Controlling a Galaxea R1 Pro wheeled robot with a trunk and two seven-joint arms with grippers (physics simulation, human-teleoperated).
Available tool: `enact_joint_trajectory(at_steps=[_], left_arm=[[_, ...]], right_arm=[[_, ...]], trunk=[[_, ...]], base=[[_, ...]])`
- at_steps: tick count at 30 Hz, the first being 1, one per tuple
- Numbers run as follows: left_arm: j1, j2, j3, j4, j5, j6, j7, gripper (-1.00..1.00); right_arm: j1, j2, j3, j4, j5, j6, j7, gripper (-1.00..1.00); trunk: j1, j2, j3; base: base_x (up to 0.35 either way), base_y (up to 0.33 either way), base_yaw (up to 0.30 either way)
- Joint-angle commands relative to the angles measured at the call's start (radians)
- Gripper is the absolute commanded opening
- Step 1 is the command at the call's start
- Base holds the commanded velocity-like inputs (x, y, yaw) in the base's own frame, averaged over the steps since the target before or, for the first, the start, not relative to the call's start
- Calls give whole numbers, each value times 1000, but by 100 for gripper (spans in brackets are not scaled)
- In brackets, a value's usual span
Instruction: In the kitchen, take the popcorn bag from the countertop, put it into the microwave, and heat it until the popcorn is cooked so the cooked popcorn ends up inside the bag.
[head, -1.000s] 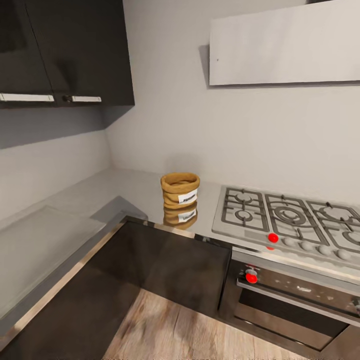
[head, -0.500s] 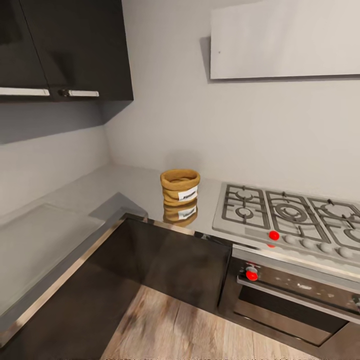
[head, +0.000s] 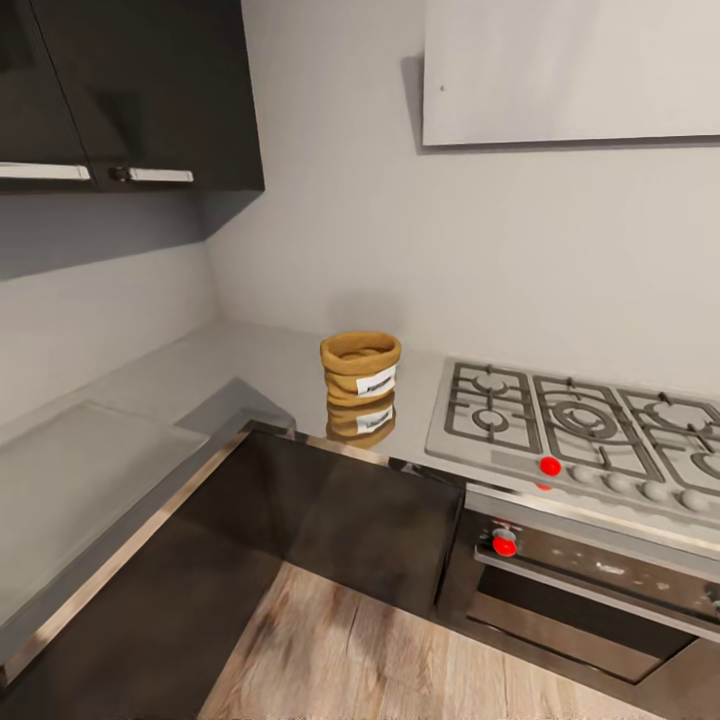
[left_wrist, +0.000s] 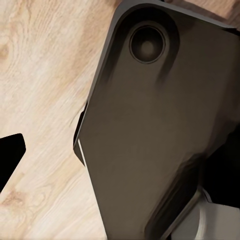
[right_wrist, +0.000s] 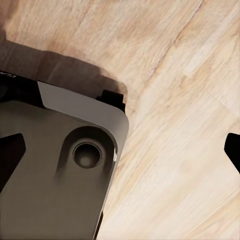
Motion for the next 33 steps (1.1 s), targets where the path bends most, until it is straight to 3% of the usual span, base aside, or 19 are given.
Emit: enact_joint_trajectory(at_steps=[1,24,33], left_arm=[[0,-1,-1,-1,10,-2,2,100],[0,0,-2,2,10,-2,2,100],[0,0,0,1,11,-2,3,100]], right_arm=[[-1,-1,-8,3,7,-6,2,100],[-1,-1,-8,4,7,-5,2,100],[-1,-1,-8,4,7,-5,2,100]], trunk=[[0,-1,-3],[-80,146,27],[-80,146,13]], base=[[0,0,0],[0,0,0],[0,0,0]])
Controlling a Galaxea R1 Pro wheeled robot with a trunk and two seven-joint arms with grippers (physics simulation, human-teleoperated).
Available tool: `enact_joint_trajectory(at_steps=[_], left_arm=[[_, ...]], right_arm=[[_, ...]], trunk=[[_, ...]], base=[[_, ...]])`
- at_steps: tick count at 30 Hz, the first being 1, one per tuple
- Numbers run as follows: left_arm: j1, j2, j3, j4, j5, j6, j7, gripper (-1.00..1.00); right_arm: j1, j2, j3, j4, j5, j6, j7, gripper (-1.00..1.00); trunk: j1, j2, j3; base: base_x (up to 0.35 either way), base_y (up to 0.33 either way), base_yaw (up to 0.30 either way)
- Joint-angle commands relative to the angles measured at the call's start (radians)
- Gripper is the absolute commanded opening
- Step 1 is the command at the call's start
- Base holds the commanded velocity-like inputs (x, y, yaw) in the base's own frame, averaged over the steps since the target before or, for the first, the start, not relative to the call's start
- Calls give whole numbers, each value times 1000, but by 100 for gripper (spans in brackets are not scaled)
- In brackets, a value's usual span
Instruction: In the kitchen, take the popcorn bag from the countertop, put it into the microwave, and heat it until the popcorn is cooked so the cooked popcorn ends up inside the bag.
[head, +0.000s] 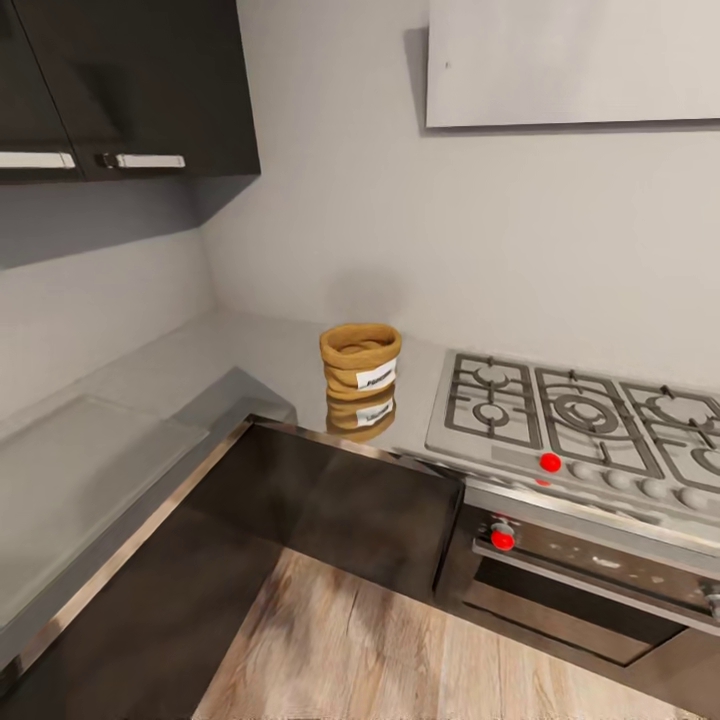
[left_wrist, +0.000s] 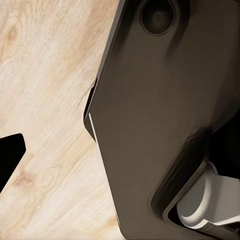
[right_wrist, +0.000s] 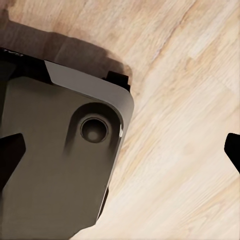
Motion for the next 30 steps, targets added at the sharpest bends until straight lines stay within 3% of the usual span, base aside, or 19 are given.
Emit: enact_joint_trajectory(at_steps=[1,12,16,30], left_arm=[[0,0,-1,-1,10,-2,2,100],[0,0,-1,-1,10,-2,2,100],[0,-1,-1,2,9,-2,2,100],[0,0,-1,-5,10,-2,3,100]], right_arm=[[-1,-1,-8,3,7,-5,2,100],[-1,-1,-8,3,7,-5,2,100],[-1,-1,-8,3,7,-5,2,100],[-1,-1,-8,2,8,-5,3,100]], trunk=[[0,-1,-3],[0,-1,-20],[-15,27,-14],[-15,27,-18]], base=[[0,0,0],[0,0,0],[0,0,0],[0,0,0]])
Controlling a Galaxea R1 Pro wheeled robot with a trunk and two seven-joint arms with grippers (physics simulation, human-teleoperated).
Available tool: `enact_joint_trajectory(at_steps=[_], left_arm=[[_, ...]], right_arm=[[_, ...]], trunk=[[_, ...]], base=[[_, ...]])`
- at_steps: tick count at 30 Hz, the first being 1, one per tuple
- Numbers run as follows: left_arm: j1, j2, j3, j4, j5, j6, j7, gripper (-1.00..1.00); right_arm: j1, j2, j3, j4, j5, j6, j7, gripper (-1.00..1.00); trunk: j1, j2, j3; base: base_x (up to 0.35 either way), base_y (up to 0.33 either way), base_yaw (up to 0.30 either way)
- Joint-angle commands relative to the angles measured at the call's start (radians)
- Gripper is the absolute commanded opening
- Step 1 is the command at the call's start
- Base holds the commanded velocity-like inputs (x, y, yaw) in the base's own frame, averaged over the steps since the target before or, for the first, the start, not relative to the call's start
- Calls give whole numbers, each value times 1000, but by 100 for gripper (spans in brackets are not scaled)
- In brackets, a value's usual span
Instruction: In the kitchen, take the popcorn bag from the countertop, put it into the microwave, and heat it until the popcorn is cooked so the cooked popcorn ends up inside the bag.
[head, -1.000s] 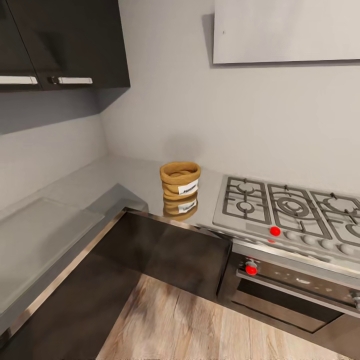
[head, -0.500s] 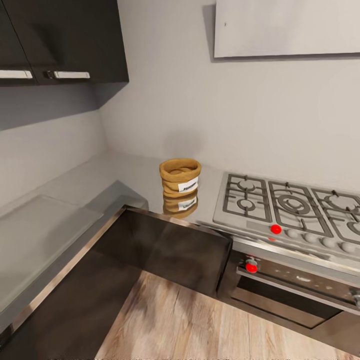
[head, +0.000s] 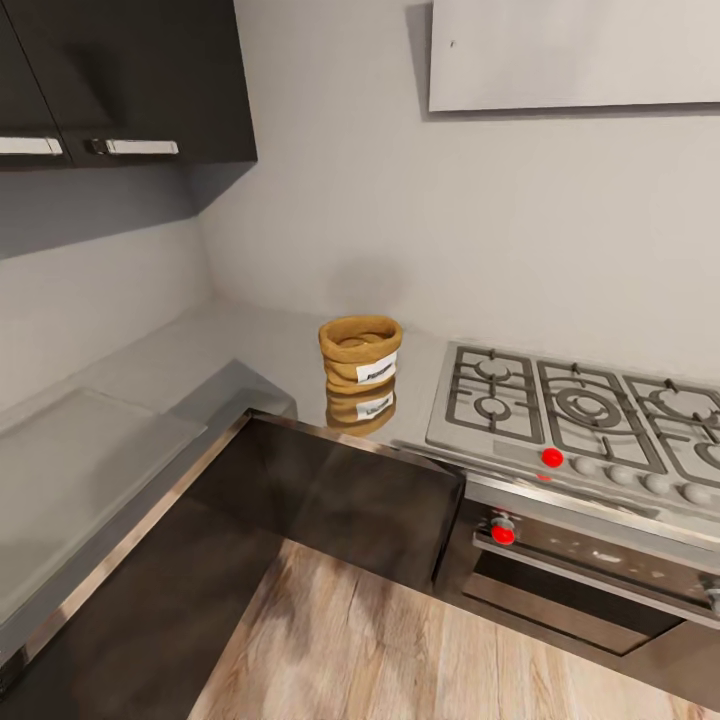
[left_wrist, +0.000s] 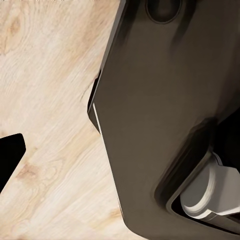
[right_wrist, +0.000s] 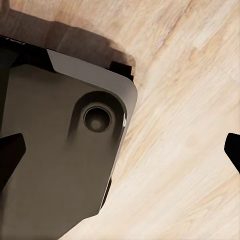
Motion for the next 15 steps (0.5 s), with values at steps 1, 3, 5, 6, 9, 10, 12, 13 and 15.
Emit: enact_joint_trajectory(at_steps=[1,3,5,6,9,10,12,13,15], left_arm=[[0,0,-1,-1,10,-2,2,100],[0,0,-1,-1,10,-2,2,100],[0,0,-1,-1,10,-2,2,100],[0,0,-1,-1,10,-2,2,100],[0,0,-1,-1,10,-2,2,100],[0,0,-1,-1,10,-2,2,100],[0,0,-1,-1,10,-2,2,100],[0,0,-1,-1,10,-2,2,100],[0,0,-1,-1,10,-2,2,100]], right_arm=[[-1,-1,-8,3,8,-6,3,100],[-1,-1,-8,3,9,-6,6,100],[-1,-1,-8,3,9,-7,4,100],[-1,-1,-8,4,8,-7,3,100],[-1,-1,-8,3,7,-8,2,100],[-1,-1,-8,3,7,-9,2,100],[-1,-1,-8,3,7,-9,2,100],[-1,-1,-8,3,7,-9,2,100],[-1,-1,-8,3,7,-10,2,100]], trunk=[[0,-1,-1],[0,-1,-1],[0,-1,-1],[0,-1,-1],[0,-1,-1],[0,-1,-1],[0,-1,-1],[0,-1,-1],[0,-1,-1]], base=[[0,0,0],[0,0,0],[0,0,2],[0,0,71],[0,0,190],[0,0,246],[0,0,260],[0,0,244],[0,0,111]])
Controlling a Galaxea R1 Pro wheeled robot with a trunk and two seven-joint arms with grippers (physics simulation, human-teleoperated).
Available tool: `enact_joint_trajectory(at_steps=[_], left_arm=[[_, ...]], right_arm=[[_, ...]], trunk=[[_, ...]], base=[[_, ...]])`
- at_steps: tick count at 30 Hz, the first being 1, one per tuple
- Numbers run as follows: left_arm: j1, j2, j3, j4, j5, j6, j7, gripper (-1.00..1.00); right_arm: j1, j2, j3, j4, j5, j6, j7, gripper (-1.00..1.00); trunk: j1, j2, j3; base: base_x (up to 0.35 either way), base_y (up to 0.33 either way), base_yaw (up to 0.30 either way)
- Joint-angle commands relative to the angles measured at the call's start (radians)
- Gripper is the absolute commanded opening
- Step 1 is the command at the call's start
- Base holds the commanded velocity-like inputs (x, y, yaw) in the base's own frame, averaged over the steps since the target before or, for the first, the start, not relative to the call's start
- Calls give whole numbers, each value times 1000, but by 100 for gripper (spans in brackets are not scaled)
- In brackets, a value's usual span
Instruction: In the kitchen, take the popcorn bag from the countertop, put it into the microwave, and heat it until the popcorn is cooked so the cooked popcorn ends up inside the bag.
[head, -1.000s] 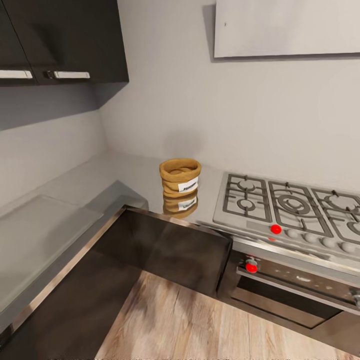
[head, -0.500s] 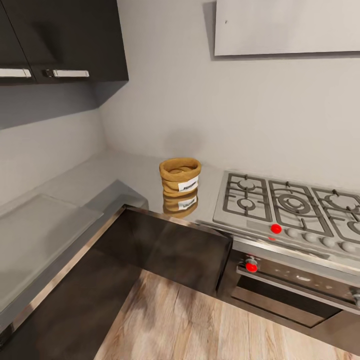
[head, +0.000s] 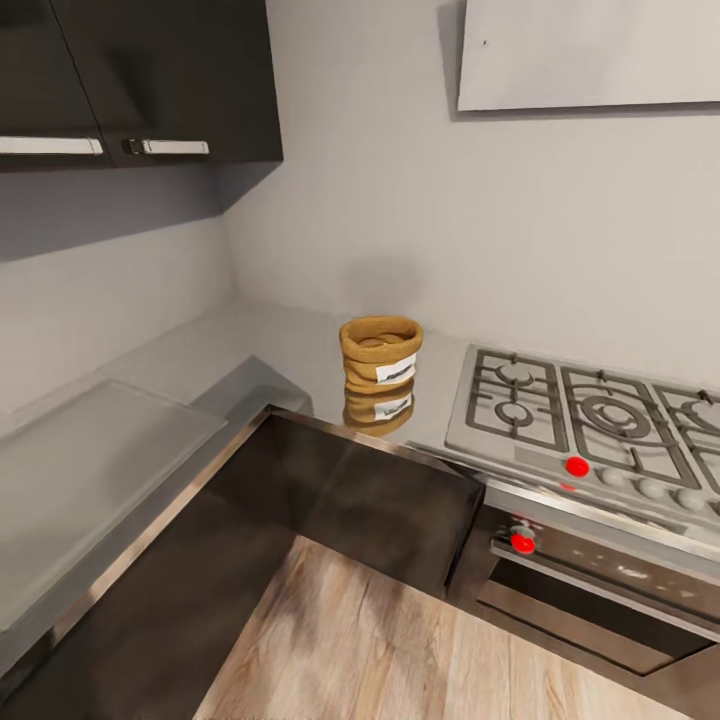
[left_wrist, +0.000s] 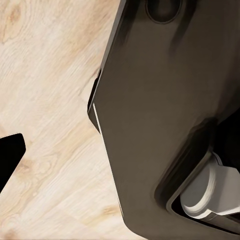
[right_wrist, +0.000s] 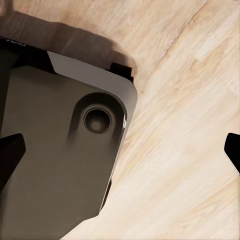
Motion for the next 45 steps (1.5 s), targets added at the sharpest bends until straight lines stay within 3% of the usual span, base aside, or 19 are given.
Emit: enact_joint_trajectory(at_steps=[1,15,17,18,19,20,25,26,29,33,35,37,40,42,45], left_arm=[[0,0,-1,-1,10,-2,2,100],[0,0,-1,0,10,-2,2,100],[0,0,-1,0,10,-2,2,100],[0,0,-1,0,10,-2,2,100],[0,0,-1,0,10,-2,2,100],[0,0,-1,0,10,-2,2,100],[0,0,-1,-1,10,-2,2,100],[0,0,-1,-1,10,-2,2,100],[0,0,-1,0,10,-2,2,100],[0,-1,-1,2,10,-2,2,100],[0,-1,-1,2,10,-2,2,100],[0,-1,-1,2,10,-2,2,100],[0,-2,-2,2,10,-2,2,100],[0,-2,-2,3,10,-2,2,100],[0,-2,-2,3,10,-2,1,100]], right_arm=[[-1,-1,-8,2,7,-6,2,100],[-1,2,-8,2,12,2,11,100],[-1,20,-9,-6,13,3,16,100],[-1,38,-8,-26,13,6,21,100],[-1,76,-8,-92,15,30,24,100],[-1,93,-8,-135,15,60,25,100],[-1,205,-5,-485,13,380,75,100],[-1,227,10,-572,13,460,99,100],[1,252,92,-764,7,657,154,100],[-13,254,185,-977,1,877,220,100],[-62,254,200,-1045,-1,985,236,100],[-167,254,206,-1086,-12,1114,270,100],[-271,254,215,-1096,-35,1114,295,100],[-354,254,242,-1099,-52,1114,301,100],[-497,254,269,-1100,-134,1114,306,100]], trunk=[[0,-1,-1],[0,-1,-1],[0,-1,-1],[0,-1,-1],[0,-1,-1],[0,-1,-1],[0,-1,-1],[0,-1,-1],[0,-1,-1],[0,-1,-1],[0,-1,-1],[0,-1,-1],[0,-1,-1],[0,-1,-1],[0,-1,-1]], base=[[0,0,56],[0,0,4],[0,0,0],[0,0,0],[0,0,0],[0,0,0],[0,0,0],[0,0,0],[0,0,0],[0,0,0],[0,0,0],[0,0,0],[0,0,0],[0,0,0],[0,0,0]])
